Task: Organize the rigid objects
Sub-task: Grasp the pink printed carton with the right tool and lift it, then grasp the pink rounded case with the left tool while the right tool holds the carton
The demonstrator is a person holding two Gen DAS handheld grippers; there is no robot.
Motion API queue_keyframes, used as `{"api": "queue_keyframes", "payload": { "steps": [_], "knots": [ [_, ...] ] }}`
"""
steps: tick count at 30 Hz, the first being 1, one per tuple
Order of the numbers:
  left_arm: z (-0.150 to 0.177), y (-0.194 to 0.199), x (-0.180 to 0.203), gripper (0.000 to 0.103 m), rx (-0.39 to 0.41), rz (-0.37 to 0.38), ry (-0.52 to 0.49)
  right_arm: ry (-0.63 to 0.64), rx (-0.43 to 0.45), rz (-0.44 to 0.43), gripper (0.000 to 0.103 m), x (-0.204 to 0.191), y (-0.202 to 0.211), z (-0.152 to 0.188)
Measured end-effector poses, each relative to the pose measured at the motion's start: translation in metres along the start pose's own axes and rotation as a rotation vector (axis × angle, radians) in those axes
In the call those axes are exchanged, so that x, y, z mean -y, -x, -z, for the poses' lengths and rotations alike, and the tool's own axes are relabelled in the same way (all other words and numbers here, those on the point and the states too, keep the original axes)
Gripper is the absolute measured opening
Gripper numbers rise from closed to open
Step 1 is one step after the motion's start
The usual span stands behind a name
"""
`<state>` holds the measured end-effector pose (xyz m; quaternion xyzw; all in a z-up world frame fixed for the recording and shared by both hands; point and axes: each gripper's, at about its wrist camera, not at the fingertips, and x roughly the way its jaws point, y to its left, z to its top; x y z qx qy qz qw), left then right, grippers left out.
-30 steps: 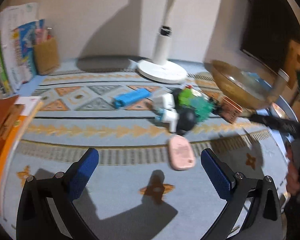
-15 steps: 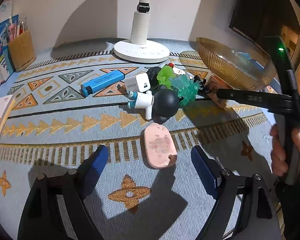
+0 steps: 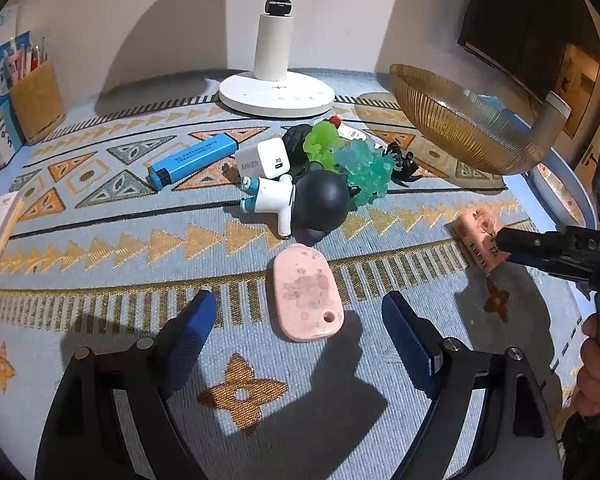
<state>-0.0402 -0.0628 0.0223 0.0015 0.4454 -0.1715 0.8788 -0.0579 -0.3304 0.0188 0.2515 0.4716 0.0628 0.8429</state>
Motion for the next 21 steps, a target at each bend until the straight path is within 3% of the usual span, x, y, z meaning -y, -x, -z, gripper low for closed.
{"api": "queue_keyframes", "payload": {
  "steps": [1,2,6,10,12,16,19,21],
  "knots": [
    [0.000,-0.001,-0.001,0.083,-0.003,0.001,0.004,0.020,0.014,0.016,0.061,-0.001,0.003,0.000],
    [0.000,-0.002,-0.002,0.083,-0.007,0.001,0.010,0.040,0.031,0.034,0.072,-0.002,0.006,0.000],
    [-0.002,-0.006,-0.003,0.083,-0.020,-0.002,0.021,0.192,0.018,0.127,0.074,-0.008,-0.001,-0.001],
    [-0.002,-0.008,0.000,0.074,-0.028,-0.022,0.007,0.355,0.016,0.263,0.074,-0.032,-0.021,0.002],
    [-0.002,-0.010,0.004,0.069,-0.031,-0.042,-0.013,0.406,0.017,0.312,0.068,-0.042,-0.029,0.004],
    [-0.002,-0.013,0.015,0.054,-0.029,-0.087,-0.055,0.468,0.030,0.332,0.040,-0.056,-0.034,0.007],
    [-0.003,-0.013,0.021,0.034,-0.020,-0.089,-0.080,0.500,0.036,0.347,0.040,-0.065,-0.035,0.011],
    [-0.002,-0.012,0.021,0.034,-0.019,-0.065,-0.063,0.487,0.032,0.300,0.040,-0.066,-0.030,0.013]
  ]
}}
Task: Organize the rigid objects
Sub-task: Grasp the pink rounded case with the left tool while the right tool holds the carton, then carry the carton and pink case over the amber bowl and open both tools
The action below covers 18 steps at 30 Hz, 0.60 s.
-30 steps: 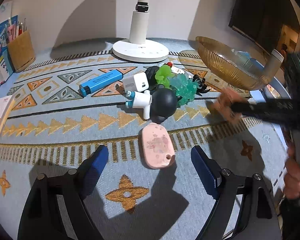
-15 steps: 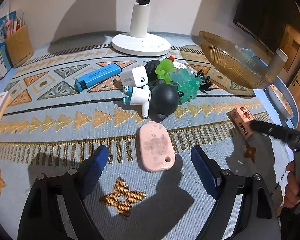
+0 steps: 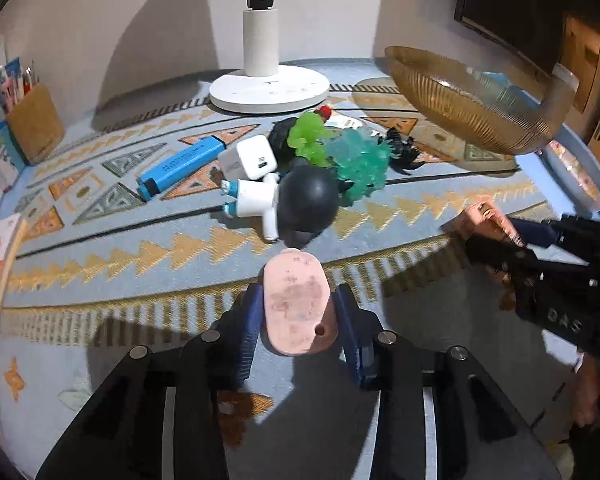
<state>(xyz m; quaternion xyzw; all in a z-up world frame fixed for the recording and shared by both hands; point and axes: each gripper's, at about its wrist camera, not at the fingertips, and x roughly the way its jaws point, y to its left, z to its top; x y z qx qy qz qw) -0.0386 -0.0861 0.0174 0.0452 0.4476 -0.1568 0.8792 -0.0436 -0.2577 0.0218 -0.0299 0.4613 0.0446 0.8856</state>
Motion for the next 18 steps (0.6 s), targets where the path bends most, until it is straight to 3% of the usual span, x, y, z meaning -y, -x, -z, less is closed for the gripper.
{"api": "queue_keyframes", "payload": {
  "steps": [3,9,16,18],
  "knots": [
    [0.002,0.013,0.001,0.034,0.050,0.021,0.017,-0.032,0.029,-0.078,0.040,0.002,0.018,0.003],
    [-0.006,0.063,0.010,0.034,0.180,0.050,0.011,-0.060,0.139,-0.097,0.040,0.004,0.070,0.000],
    [-0.027,0.122,0.020,0.034,0.319,0.056,0.002,-0.077,0.306,-0.059,0.040,0.011,0.139,-0.015],
    [-0.042,0.142,0.025,0.034,0.372,0.058,-0.007,-0.080,0.369,-0.013,0.040,0.022,0.167,-0.024]
  ]
}}
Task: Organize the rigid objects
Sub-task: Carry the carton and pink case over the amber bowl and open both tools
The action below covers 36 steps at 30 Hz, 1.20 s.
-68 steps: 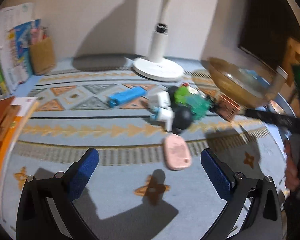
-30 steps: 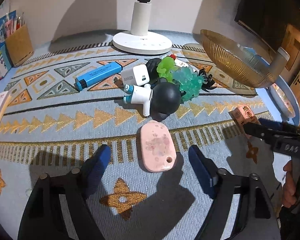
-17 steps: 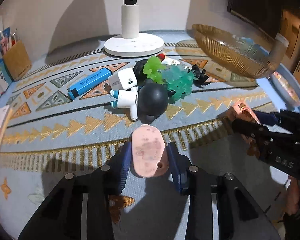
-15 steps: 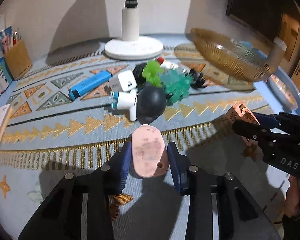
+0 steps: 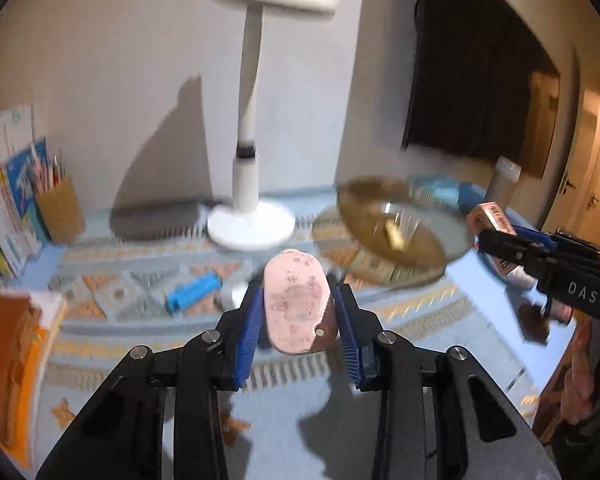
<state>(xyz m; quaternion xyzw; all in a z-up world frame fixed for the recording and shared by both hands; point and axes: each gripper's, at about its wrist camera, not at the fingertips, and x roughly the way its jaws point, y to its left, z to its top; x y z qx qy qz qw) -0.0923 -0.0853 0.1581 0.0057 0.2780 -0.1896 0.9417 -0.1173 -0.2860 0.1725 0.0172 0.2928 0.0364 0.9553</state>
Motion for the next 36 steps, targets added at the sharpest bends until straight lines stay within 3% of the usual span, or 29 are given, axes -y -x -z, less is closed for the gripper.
{"api": "queue_keyframes", "payload": {
  "steps": [5,12,16,23,27,33,35,36],
  "knots": [
    [-0.053,0.018,0.017,0.034,0.106,0.065,-0.002,-0.040,0.117,0.100,0.040,0.035,0.039,-0.042],
    [-0.103,-0.010,0.057,0.034,0.141,0.163,-0.011,-0.134,0.129,0.182,0.040,0.091,0.033,-0.077],
    [-0.110,-0.060,0.076,0.034,0.065,0.221,0.012,-0.175,0.065,0.200,0.040,0.114,0.003,-0.076],
    [-0.076,-0.163,0.102,0.034,-0.132,0.227,-0.003,-0.193,-0.178,0.225,0.040,0.144,-0.091,-0.043],
    [-0.060,-0.200,0.108,0.034,-0.212,0.230,-0.015,-0.143,-0.268,0.249,0.040,0.147,-0.123,-0.030],
    [-0.048,-0.225,0.112,0.035,-0.277,0.258,-0.022,-0.083,-0.340,0.286,0.042,0.148,-0.145,-0.028],
    [-0.051,-0.226,0.108,0.063,-0.288,0.273,-0.011,-0.072,-0.318,0.301,0.058,0.148,-0.143,-0.033],
    [-0.053,-0.222,0.105,0.072,-0.278,0.270,0.001,-0.069,-0.301,0.318,0.062,0.148,-0.140,-0.035]
  ]
}}
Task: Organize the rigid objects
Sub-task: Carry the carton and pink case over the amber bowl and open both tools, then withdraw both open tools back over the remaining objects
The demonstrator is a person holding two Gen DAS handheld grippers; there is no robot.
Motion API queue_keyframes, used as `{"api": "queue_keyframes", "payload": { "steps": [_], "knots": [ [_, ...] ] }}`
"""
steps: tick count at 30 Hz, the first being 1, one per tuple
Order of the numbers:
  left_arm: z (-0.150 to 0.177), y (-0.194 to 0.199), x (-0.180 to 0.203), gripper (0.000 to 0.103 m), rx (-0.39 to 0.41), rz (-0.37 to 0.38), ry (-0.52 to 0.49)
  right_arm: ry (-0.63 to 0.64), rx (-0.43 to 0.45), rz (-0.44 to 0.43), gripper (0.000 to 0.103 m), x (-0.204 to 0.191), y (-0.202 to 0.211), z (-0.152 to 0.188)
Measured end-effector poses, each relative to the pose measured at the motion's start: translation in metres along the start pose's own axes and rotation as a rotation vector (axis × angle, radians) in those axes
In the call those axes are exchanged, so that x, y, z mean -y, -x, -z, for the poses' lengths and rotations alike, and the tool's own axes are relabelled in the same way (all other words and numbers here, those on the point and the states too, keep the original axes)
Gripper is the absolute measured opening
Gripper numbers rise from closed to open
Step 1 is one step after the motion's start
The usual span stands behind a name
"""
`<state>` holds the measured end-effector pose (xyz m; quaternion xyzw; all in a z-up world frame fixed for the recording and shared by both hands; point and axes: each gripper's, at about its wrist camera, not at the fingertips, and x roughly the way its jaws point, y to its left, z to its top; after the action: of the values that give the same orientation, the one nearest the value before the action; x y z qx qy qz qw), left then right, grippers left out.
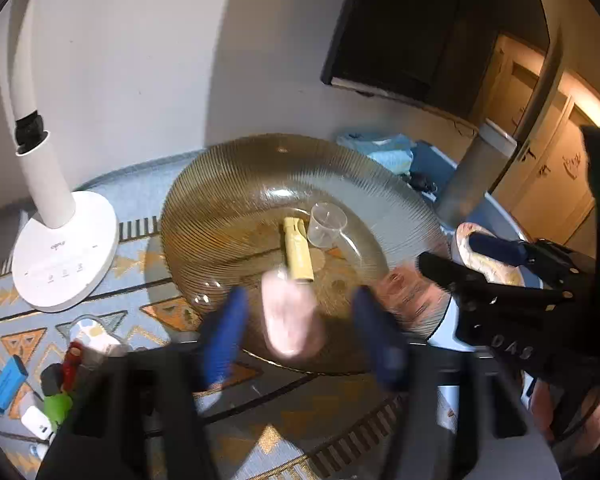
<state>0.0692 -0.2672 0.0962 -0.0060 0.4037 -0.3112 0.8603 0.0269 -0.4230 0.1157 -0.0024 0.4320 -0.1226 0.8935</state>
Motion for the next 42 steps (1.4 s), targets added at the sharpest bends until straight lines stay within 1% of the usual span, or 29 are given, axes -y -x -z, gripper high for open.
{"api": "queue_keyframes", "payload": {
  "steps": [1,2,3,4,7,8,12,15,17,18,19,20,22,23,26,27,29,30,31,32,34,37,39,42],
  "knots": [
    [-0.001,0.008,-0.003,0.080,0.028,0.001,0.012,-0.010,0.026,0.019,0.063,0.003,0.006,-0.001],
    [-0.001,0.021,-0.007,0.081,0.069,0.008,0.021,-0.029,0.048,0.021,0.063,0.007,0.014,-0.002],
    [-0.002,0.031,-0.010,0.081,0.087,0.010,0.026,-0.046,0.058,0.009,0.063,0.010,0.020,-0.004],
    [-0.004,0.038,-0.012,0.081,0.096,0.011,0.033,-0.072,0.071,-0.013,0.063,0.014,0.028,-0.005],
    [-0.002,0.070,-0.022,0.081,0.130,0.013,0.057,-0.106,0.092,-0.040,0.063,0.017,0.046,-0.005],
    [0.000,0.083,-0.024,0.081,0.145,0.003,0.058,-0.110,0.100,-0.045,0.063,0.017,0.051,-0.005],
    [0.016,0.140,-0.031,0.081,0.222,-0.060,0.049,-0.105,0.140,-0.090,0.063,0.002,0.080,0.001],
    [0.029,0.184,-0.036,0.081,0.281,-0.127,0.030,-0.087,0.187,-0.159,0.065,-0.017,0.110,0.004],
    [0.039,0.219,-0.042,0.082,0.327,-0.175,0.025,-0.075,0.226,-0.215,0.070,-0.031,0.134,0.007],
    [0.045,0.237,-0.045,0.084,0.349,-0.195,0.027,-0.070,0.243,-0.238,0.074,-0.037,0.144,0.008],
    [0.050,0.251,-0.049,0.090,0.369,-0.208,0.031,-0.066,0.264,-0.261,0.081,-0.045,0.156,0.010],
    [0.057,0.269,-0.053,0.096,0.397,-0.225,0.039,-0.061,0.286,-0.282,0.086,-0.053,0.167,0.013],
    [0.068,0.297,-0.061,0.102,0.447,-0.266,0.053,-0.039,0.329,-0.321,0.086,-0.071,0.189,0.019],
    [0.077,0.311,-0.066,0.102,0.474,-0.288,0.062,-0.031,0.341,-0.337,0.086,-0.079,0.196,0.021],
    [0.095,0.332,-0.079,0.102,0.496,-0.323,0.085,0.000,0.365,-0.384,0.088,-0.107,0.212,0.033],
    [0.101,0.334,-0.083,0.102,0.494,-0.334,0.095,0.007,0.365,-0.392,0.089,-0.113,0.212,0.036],
    [0.116,0.327,-0.099,0.102,0.466,-0.359,0.118,0.025,0.359,-0.408,0.095,-0.131,0.207,0.048],
    [0.122,0.318,-0.107,0.102,0.450,-0.383,0.132,0.031,0.351,-0.412,0.096,-0.138,0.201,0.054],
    [0.131,0.308,-0.115,0.102,0.434,-0.425,0.141,0.044,0.343,-0.413,0.097,-0.149,0.191,0.065],
    [0.144,0.290,-0.127,0.102,0.392,-0.479,0.151,0.059,0.340,-0.403,0.097,-0.158,0.182,0.073],
    [0.160,0.260,-0.143,0.102,0.324,-0.512,0.159,0.101,0.314,-0.357,0.097,-0.174,0.152,0.093],
    [0.183,0.217,-0.159,0.102,0.255,-0.570,0.151,0.160,0.277,-0.328,0.097,-0.193,0.117,0.119],
    [0.187,0.204,-0.162,0.102,0.234,-0.578,0.146,0.193,0.257,-0.322,0.097,-0.201,0.100,0.130],
    [0.191,0.191,-0.167,0.102,0.209,-0.565,0.151,0.225,0.218,-0.317,0.097,-0.209,0.078,0.141]
  ]
}}
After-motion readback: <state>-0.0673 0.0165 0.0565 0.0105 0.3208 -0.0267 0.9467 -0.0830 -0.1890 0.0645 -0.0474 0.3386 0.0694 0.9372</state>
